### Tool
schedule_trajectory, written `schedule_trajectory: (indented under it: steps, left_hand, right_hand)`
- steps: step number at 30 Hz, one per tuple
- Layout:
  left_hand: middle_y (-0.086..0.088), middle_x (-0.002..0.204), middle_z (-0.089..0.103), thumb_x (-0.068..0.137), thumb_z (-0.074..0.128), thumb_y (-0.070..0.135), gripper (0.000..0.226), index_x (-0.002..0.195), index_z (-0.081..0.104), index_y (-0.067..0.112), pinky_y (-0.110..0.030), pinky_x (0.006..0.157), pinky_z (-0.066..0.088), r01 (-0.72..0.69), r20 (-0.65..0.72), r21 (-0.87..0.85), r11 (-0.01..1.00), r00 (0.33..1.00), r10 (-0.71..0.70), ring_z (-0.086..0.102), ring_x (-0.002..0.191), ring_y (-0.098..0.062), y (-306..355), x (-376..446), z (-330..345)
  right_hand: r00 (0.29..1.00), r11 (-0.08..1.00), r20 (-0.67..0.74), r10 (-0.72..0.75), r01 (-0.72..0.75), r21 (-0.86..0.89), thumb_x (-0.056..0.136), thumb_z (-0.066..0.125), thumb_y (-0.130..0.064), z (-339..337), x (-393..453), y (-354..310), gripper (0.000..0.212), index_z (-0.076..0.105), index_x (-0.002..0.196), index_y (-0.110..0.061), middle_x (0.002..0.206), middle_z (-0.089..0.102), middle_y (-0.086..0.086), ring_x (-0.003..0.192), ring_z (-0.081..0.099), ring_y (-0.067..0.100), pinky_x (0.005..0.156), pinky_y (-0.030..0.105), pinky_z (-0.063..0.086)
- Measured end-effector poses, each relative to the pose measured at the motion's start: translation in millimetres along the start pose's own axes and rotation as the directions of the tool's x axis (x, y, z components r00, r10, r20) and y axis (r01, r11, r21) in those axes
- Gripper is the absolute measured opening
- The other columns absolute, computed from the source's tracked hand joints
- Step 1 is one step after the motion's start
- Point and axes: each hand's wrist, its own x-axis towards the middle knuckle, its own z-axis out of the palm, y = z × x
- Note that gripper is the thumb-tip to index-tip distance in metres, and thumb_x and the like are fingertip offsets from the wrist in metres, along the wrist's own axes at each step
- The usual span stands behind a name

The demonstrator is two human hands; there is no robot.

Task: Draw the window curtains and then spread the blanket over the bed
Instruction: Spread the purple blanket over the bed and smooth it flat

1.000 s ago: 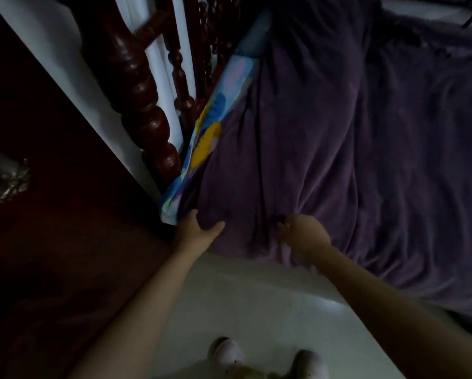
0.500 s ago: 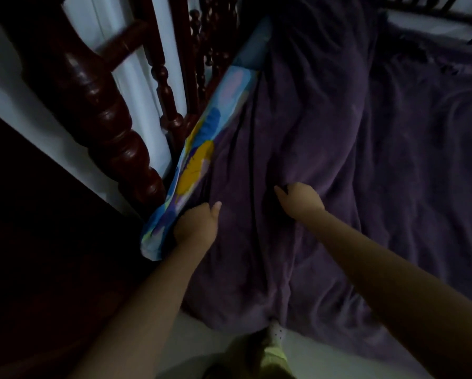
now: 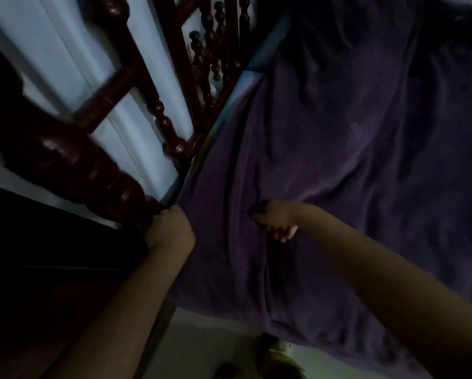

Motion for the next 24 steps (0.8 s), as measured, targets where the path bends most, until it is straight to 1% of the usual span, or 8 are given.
schedule_trajectory:
  steps: [3,5,6,8,10,18,22,24]
  left_hand:
    - [-0.02,0.119,0.054,0.088,0.046,0.013,0.029,0.115,0.049,0.002,-0.043,0.083,0.047,-0.07,-0.104,-0.099,0.993,0.993,0.06,0.052,0.108,-0.034,40.2,19.8,-14.6]
    - [-0.02,0.116,0.055,0.092,0.041,0.02,0.03,0.115,0.048,0.002,-0.04,0.079,0.047,-0.12,-0.124,-0.171,0.978,0.987,0.1,0.053,0.103,-0.033,63.6,36.1,-23.3]
    - [-0.019,0.116,0.056,0.094,0.039,0.024,0.032,0.116,0.048,0.002,-0.039,0.077,0.047,-0.138,-0.121,-0.213,0.967,0.986,0.114,0.054,0.102,-0.033,78.3,47.1,-27.3]
    - [-0.019,0.119,0.055,0.094,0.039,0.031,0.039,0.12,0.047,0.003,-0.039,0.079,0.049,-0.157,-0.1,-0.272,0.949,0.986,0.135,0.055,0.104,-0.033,102.3,65.1,-32.2]
    - [-0.019,0.125,0.052,0.094,0.039,0.036,0.047,0.127,0.043,0.003,-0.041,0.084,0.048,-0.157,-0.085,-0.317,0.935,0.987,0.136,0.052,0.11,-0.034,127.4,85.9,-39.3]
    - [-0.016,0.139,0.045,0.08,0.054,0.058,0.081,0.138,0.033,0.006,-0.04,0.092,0.044,-0.184,-0.059,-0.432,0.883,0.983,0.176,0.047,0.123,-0.034,224.8,190.2,-73.5]
    - [-0.014,0.143,0.04,0.067,0.064,0.063,0.1,0.143,0.024,0.011,-0.046,0.103,0.042,-0.099,0.08,-0.609,0.787,0.979,0.186,0.045,0.126,-0.033,267.7,254.3,-82.2]
    - [-0.01,0.142,0.044,0.066,0.07,0.057,0.099,0.143,0.026,0.013,-0.043,0.104,0.042,-0.042,0.188,-0.713,0.7,0.95,0.248,0.048,0.125,-0.029,288.7,279.8,-82.5]
  right_hand:
    - [0.999,0.997,0.01,-0.042,0.042,-0.069,0.093,0.04,-0.044,-48.1,-7.4,20.4,0.043,0.054,0.079,-0.006,0.069,0.058,0.007,0.053,0.054,0.015,0.047,0.022,0.046]
    - [0.981,0.995,-0.174,-0.091,0.081,-0.066,0.094,0.042,-0.04,-80.6,-12.3,35.0,0.042,0.057,0.077,-0.006,0.076,0.064,0.014,0.051,0.055,0.016,0.045,0.019,0.047]
    - [0.943,0.994,-0.318,-0.102,0.085,-0.069,0.094,0.042,-0.038,-99.8,-13.5,43.8,0.04,0.058,0.074,-0.006,0.083,0.067,0.02,0.054,0.057,0.02,0.048,0.017,0.048]
    - [0.807,0.996,-0.585,-0.082,0.053,-0.067,0.094,0.044,-0.033,-128.9,-12.3,60.4,0.036,0.059,0.084,-0.002,0.103,0.067,0.025,0.082,0.063,0.034,0.073,0.025,0.051]
    - [0.692,0.999,-0.722,-0.028,0.005,-0.034,0.093,0.046,-0.033,-153.1,-7.7,72.6,0.038,0.059,0.099,0.002,0.111,0.064,0.024,0.103,0.058,0.036,0.085,0.034,0.045]
    - [0.484,0.992,-0.866,0.123,-0.062,0.107,0.081,0.055,-0.053,-234.9,35.8,75.2,0.068,0.041,0.123,-0.002,0.129,0.045,0.022,0.12,0.042,0.038,0.093,0.048,0.043]
    - [0.447,0.979,-0.872,0.202,-0.111,0.17,0.074,0.058,-0.061,-297.7,81.2,61.9,0.089,0.024,0.137,-0.009,0.139,0.035,0.02,0.128,0.036,0.037,0.097,0.051,0.042]
    - [0.413,0.953,-0.859,0.302,-0.114,0.28,0.071,0.061,-0.063,-331.4,106.7,58.7,0.097,0.018,0.141,-0.012,0.139,0.035,0.022,0.127,0.038,0.038,0.096,0.052,0.042]
